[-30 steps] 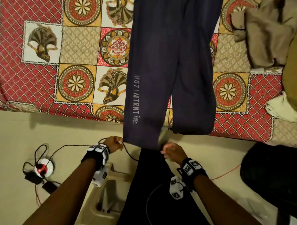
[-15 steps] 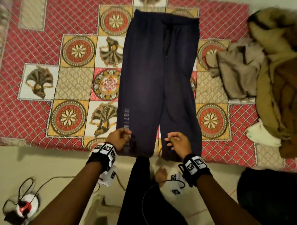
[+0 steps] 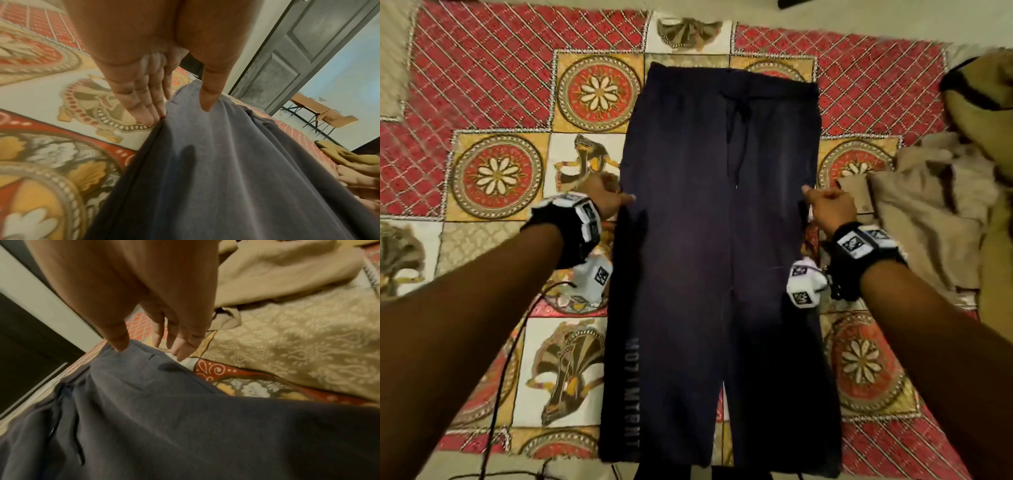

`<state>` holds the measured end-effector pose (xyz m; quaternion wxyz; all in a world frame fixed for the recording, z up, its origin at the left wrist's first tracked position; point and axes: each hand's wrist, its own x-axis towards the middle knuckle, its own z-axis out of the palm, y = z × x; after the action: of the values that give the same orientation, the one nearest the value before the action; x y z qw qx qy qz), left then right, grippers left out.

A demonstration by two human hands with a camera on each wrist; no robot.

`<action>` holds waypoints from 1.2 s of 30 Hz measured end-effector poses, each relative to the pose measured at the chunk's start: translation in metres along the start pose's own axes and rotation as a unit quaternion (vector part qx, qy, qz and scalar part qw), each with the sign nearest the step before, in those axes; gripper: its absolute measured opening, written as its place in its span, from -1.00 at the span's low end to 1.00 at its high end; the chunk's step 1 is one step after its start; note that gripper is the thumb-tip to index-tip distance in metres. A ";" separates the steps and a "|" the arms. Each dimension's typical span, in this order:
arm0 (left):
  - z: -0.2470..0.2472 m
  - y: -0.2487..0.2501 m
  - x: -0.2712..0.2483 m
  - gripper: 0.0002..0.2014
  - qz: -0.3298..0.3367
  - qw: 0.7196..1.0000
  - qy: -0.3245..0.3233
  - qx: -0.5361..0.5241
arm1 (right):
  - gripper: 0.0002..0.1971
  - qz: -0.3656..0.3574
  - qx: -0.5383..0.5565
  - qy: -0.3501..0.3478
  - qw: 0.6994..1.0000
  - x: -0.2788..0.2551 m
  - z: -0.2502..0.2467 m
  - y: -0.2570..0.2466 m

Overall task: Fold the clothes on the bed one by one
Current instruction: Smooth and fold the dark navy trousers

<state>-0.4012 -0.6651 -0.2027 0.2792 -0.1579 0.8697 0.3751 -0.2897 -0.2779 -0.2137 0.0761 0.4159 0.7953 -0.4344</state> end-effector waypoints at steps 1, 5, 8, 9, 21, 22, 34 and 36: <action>0.004 0.005 0.014 -0.38 -0.007 1.000 -0.011 -0.015 | -0.60 0.016 -0.005 -0.013 1.000 0.018 -0.001 0.001; 0.007 0.019 0.043 -0.39 -0.025 0.998 0.011 -0.052 | -0.55 0.030 0.027 -0.012 0.999 0.061 -0.002 -0.010; 0.006 0.035 0.064 -0.38 -0.010 0.994 0.014 -0.104 | -0.53 0.030 0.056 0.001 0.998 0.091 -0.003 -0.034; 0.006 0.041 0.070 -0.40 0.001 0.993 0.005 -0.117 | -0.55 0.019 0.052 0.000 0.998 0.098 -0.004 -0.044; 0.011 0.065 0.093 -0.68 0.028 0.941 -0.002 -0.336 | -0.85 -0.015 0.193 0.016 0.981 0.139 0.023 -0.094; 0.009 0.067 0.092 -0.68 0.027 0.937 0.000 -0.347 | -0.92 -0.030 0.212 0.014 0.977 0.135 0.023 -0.097; -0.071 0.136 -0.029 -0.37 0.012 0.854 -0.247 -0.458 | -0.67 -0.138 0.340 -0.130 0.921 0.011 -0.034 -0.164; -0.070 0.141 -0.056 -0.48 0.041 0.891 -0.203 -0.404 | -0.61 -0.143 0.342 -0.131 0.919 -0.018 -0.047 -0.164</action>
<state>-0.4510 -0.6194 -0.0501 0.3462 -0.1417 0.5731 0.7291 -0.3859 -0.2986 -0.0730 -0.0302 0.2380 0.6320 -0.7369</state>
